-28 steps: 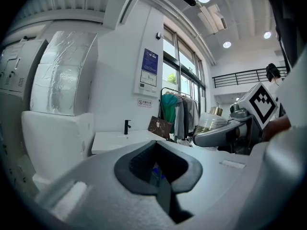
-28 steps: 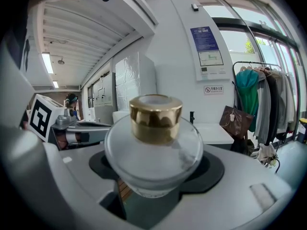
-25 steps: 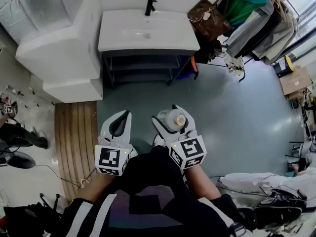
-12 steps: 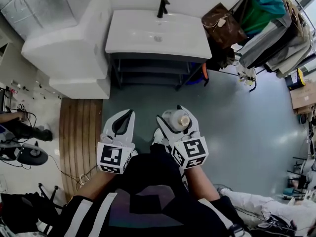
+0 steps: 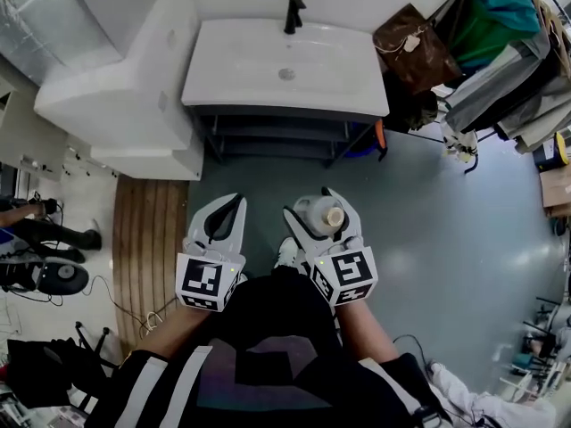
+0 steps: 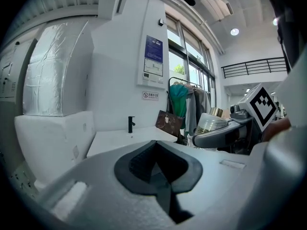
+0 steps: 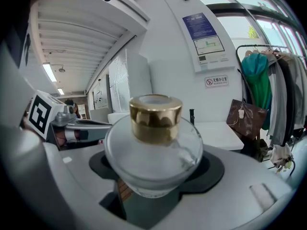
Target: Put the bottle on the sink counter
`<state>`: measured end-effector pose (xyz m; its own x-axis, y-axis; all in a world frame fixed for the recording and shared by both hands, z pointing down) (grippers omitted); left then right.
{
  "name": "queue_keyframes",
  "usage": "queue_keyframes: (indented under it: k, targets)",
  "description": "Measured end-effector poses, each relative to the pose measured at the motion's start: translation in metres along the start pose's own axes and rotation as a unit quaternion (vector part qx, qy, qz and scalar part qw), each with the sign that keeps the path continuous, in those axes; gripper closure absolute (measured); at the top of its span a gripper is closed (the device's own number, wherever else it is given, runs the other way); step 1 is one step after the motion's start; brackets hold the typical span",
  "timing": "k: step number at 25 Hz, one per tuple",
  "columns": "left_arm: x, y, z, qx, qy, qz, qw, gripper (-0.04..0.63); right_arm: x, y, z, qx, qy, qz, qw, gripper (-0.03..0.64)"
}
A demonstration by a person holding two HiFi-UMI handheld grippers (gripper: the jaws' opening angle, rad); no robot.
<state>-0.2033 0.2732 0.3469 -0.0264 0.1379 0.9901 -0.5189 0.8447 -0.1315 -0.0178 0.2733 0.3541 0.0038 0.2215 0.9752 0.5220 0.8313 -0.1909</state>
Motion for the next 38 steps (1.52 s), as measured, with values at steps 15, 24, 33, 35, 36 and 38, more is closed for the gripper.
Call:
queue_keyframes:
  k: [15,24,33,35,36,38]
  targets:
    - [-0.016,-0.072,-0.038,-0.021,-0.019,0.001,0.9996,0.598,-0.015,-0.010,-0.081,-0.038,0.001,-0.012,0.999,0.278]
    - [-0.019,-0.087,-0.049,-0.009,-0.032,0.017,0.9993,0.598,-0.013,-0.006,-0.099,-0.030,-0.007,-0.010,0.999,0.278]
    - [-0.014,-0.118,-0.040,0.016,-0.021,0.002,0.9996,0.598,-0.011,-0.020,-0.109,-0.010,-0.004,-0.001,1.000,0.278]
    - [-0.015,-0.127,-0.036,0.022,-0.021,0.005,0.9995,0.598,-0.013,-0.027,-0.114,-0.003,-0.003,0.001,1.000,0.278]
    - [-0.015,-0.131,-0.034,0.025,-0.022,0.009,0.9994,0.598,-0.013,-0.031,-0.117,0.000,-0.003,0.002,1.000,0.278]
    - [-0.013,-0.140,-0.026,0.028,-0.020,0.014,0.9993,0.598,-0.013,-0.040,-0.123,0.006,-0.005,0.005,1.000,0.278]
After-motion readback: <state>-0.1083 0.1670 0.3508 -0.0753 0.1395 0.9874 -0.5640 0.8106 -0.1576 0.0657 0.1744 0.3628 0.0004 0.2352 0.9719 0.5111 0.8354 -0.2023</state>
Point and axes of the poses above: the fingertips, and each gripper's own axes: y backward along the fingers, z to its left, x out of its underside, the point moved 7 cm from there along y, backward along the fingers, and after that the axes turned 7 degrees about -z, right-handed, at the moved point
